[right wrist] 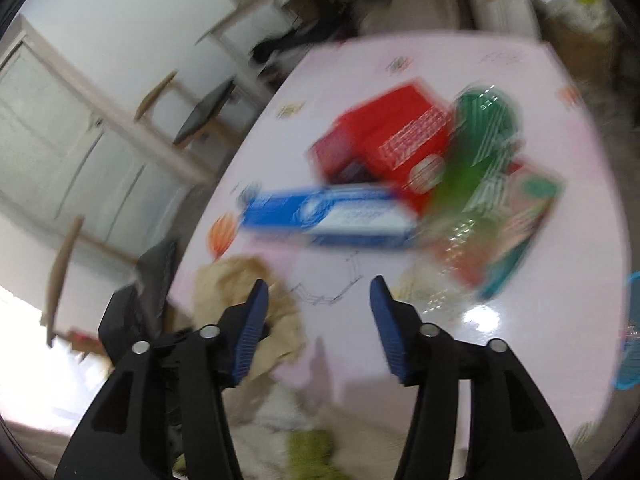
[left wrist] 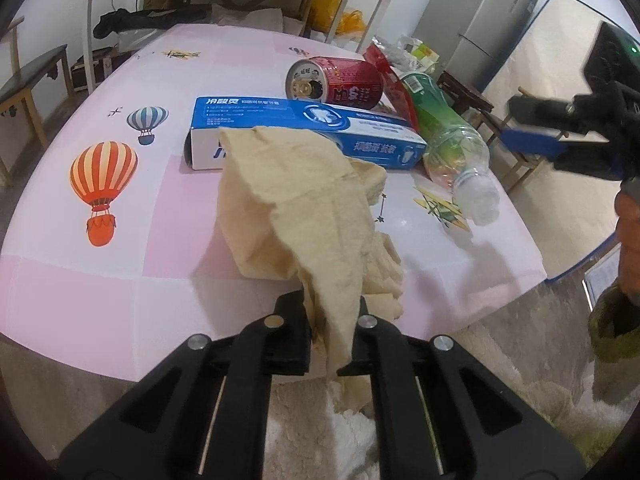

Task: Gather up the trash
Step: 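Grasp the green plastic bottle with the right tool while the left tool holds the paper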

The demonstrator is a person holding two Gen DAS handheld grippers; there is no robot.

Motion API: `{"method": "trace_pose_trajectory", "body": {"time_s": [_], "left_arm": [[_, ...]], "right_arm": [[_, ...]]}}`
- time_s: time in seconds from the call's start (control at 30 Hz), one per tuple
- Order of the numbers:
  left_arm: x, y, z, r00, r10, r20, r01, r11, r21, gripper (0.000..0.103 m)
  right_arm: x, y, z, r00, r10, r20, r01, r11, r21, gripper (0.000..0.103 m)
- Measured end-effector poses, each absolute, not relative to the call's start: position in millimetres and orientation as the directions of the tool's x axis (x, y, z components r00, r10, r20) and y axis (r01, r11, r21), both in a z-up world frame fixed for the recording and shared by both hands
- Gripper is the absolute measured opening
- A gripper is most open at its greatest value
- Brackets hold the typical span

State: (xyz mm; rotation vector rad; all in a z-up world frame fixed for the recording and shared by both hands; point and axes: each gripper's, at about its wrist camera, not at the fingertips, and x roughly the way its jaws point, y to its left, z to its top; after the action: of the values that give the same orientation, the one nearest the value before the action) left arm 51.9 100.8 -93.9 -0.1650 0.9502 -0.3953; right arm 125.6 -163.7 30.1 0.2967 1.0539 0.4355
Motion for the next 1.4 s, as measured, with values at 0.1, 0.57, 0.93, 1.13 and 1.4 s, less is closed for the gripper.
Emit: {"method": "trace_pose_trajectory", "body": {"time_s": [0.1,0.57,0.93,1.13,1.4], "left_arm": [[53,99,-94,0.518,-0.387,-0.762,0.248,0.921,-0.3,0.005],[53,95,-93,0.523,-0.364,-0.771,0.237,0.931,-0.278,0.005],[53,96,-94,0.523,-0.377,-0.764,0.243,0.925,-0.291,0.005],[53,97,-94,0.522,-0.384,-0.761,0.246,0.923,-0.297,0.005],[53,98,-94,0.524,-0.387,-0.759,0.246,0.922,-0.3,0.005]], "right_arm": [[131,-179,35,0.466,0.413,-0.782,-0.154,0.909,0.388,0.063],[173,-195,-6,0.448,0.341,-0.827,0.002,0.924,0.382,0.072],[203,-194,-31,0.378,0.373,-0.847,0.05,0.906,0.421,0.071],[208,-199,-42,0.366,0.381,-0.849,0.08,0.896,0.437,0.06],[206,-208,-43,0.377,0.412,-0.829,0.095,0.873,0.478,0.058]]}}
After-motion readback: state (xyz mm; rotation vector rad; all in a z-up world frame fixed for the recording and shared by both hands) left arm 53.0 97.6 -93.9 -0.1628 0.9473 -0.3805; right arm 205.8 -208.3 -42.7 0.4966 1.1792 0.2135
